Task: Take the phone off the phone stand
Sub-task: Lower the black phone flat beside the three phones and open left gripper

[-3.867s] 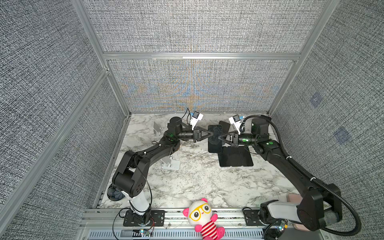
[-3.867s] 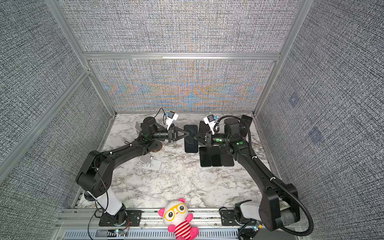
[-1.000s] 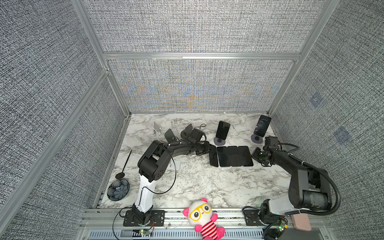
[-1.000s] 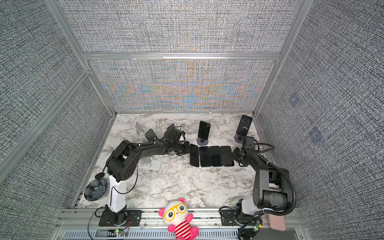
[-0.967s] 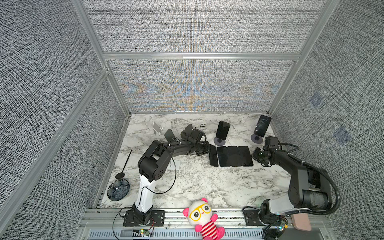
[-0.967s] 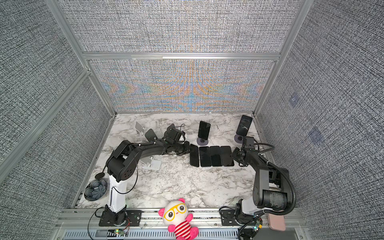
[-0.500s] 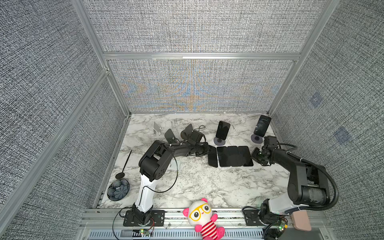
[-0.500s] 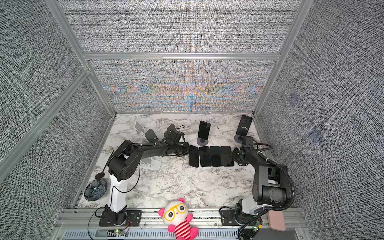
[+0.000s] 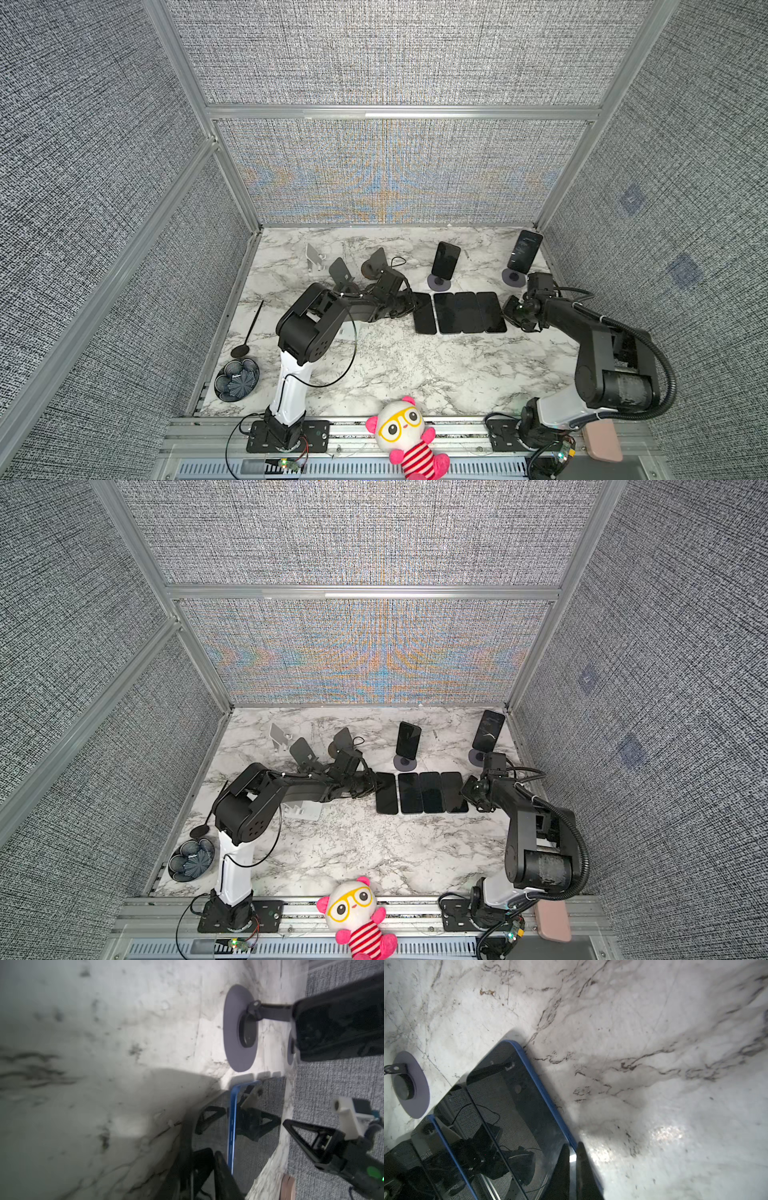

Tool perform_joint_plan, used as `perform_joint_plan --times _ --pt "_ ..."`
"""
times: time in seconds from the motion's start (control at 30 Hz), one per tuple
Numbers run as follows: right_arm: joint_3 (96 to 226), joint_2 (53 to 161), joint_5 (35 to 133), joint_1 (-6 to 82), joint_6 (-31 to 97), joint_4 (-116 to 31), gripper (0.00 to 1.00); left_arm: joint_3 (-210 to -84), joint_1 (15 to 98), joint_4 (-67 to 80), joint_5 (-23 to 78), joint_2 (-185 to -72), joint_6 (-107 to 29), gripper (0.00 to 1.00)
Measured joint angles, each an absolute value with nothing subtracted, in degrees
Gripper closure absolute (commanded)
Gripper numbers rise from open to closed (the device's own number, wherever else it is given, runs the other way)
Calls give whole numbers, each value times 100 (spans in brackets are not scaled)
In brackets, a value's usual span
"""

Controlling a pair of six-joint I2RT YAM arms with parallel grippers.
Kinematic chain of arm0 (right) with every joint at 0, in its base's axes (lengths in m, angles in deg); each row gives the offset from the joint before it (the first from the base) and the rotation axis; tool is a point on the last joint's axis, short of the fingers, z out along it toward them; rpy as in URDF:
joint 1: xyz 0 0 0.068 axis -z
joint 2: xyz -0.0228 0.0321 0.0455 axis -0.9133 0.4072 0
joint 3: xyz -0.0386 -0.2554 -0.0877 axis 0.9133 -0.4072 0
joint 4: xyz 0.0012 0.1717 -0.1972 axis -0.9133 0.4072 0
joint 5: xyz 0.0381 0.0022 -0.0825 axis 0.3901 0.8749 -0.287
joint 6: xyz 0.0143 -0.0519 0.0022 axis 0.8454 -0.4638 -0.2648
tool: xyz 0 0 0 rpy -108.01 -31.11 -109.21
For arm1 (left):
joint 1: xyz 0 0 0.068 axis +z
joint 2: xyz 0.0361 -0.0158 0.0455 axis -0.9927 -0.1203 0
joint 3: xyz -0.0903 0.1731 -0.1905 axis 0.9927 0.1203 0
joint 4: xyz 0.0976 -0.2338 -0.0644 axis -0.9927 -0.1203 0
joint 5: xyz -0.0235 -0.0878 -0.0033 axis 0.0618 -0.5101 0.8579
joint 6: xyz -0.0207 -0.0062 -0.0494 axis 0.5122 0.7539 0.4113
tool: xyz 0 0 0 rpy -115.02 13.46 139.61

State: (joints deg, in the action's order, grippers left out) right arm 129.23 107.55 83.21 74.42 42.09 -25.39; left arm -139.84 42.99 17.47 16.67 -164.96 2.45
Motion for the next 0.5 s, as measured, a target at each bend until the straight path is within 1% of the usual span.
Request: perform_joint_plan --times 0.07,0.27,0.37,0.47,0.5 --pt "12936 10762 8323 7435 4209 -2541 90 -13982 4277 1823 1737 -16493 262 57" --pt "12951 10768 8339 7426 4209 -2532 89 -13975 4258 1878 1755 -16469 266 51" --pt "12967 10768 8339 7426 4206 -2534 89 -13949 4258 1880 1779 -16426 297 42" --pt "12978 10768 8341 7428 4206 -2528 89 -13923 4236 1895 1831 -16369 308 31" --pt "12982 10768 8341 7426 4206 -2523 89 -13914 4227 1897 1842 -16356 308 29"
